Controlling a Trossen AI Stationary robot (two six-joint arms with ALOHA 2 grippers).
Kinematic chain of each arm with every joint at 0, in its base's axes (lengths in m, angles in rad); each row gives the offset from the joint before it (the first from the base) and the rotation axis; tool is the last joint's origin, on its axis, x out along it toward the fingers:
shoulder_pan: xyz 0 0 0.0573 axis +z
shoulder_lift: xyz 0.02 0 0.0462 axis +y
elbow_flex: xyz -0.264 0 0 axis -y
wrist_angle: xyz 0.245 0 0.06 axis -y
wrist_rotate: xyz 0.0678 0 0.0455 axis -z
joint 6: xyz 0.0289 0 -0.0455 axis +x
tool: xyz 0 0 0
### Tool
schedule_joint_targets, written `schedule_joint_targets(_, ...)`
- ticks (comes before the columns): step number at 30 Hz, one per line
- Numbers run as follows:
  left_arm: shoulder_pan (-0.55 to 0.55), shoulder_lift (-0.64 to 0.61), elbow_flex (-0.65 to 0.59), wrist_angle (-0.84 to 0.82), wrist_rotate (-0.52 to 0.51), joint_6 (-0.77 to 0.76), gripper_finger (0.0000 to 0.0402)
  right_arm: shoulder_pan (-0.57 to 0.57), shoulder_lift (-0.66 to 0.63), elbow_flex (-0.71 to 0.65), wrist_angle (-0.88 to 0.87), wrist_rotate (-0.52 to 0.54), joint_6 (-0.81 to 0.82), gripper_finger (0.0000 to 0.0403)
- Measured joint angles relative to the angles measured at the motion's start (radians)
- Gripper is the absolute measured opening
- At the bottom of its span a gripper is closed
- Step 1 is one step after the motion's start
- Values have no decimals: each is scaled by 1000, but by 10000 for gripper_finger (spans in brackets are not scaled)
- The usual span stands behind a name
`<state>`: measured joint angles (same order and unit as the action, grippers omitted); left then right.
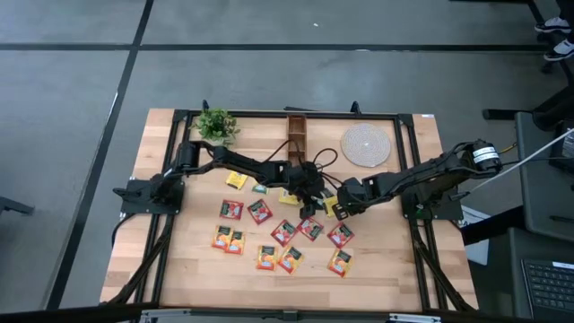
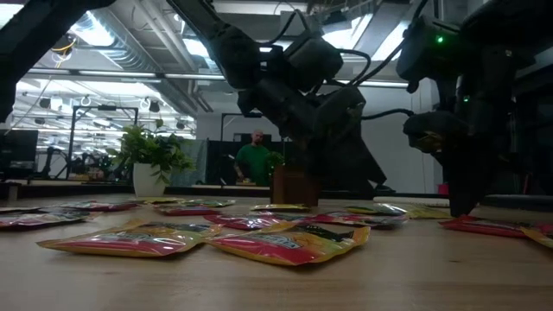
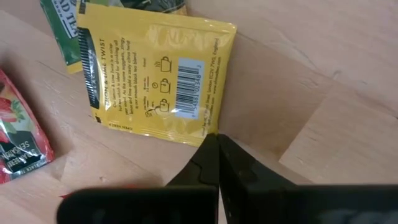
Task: Pick & Place Tea
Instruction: Put the yellow tea bag into the left section of the wooden organizer
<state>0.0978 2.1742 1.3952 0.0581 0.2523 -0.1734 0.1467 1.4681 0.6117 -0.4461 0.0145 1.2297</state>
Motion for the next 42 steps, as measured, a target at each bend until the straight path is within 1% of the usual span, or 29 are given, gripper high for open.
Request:
schedule_joint_targets(8, 0, -23, -1, -28, 5, -3, 213, 0, 0, 0, 1, 1, -2, 0)
schedule_joint_targets(15, -25, -89, -4, -139, -3, -15, 212, 2, 0, 0, 2, 7, -9, 0)
schedule_joint_targets(18, -36, -128, -5, -206, -18, -44, 212, 3, -1, -1, 5, 10, -6, 0)
schedule_joint_targets(22, -58, -153, -5, -271, -10, -96, 212, 3, -1, -1, 6, 7, -8, 0)
schedule_joint_targets(26, -87, -156, -3, -260, 3, -157, 212, 6, -1, -2, 12, 6, -35, 0)
schedule_joint_targets(34, -154, -163, -3, -312, 9, -225, 212, 7, 0, -2, 26, -13, -98, 0)
schedule_joint_targets(39, -185, -168, -3, -333, -48, -243, 212, 9, 0, -2, 50, -39, -136, 0)
schedule_joint_targets(42, -194, -174, -2, -339, -78, -258, 212, 14, 2, -3, 96, -63, -161, 0)
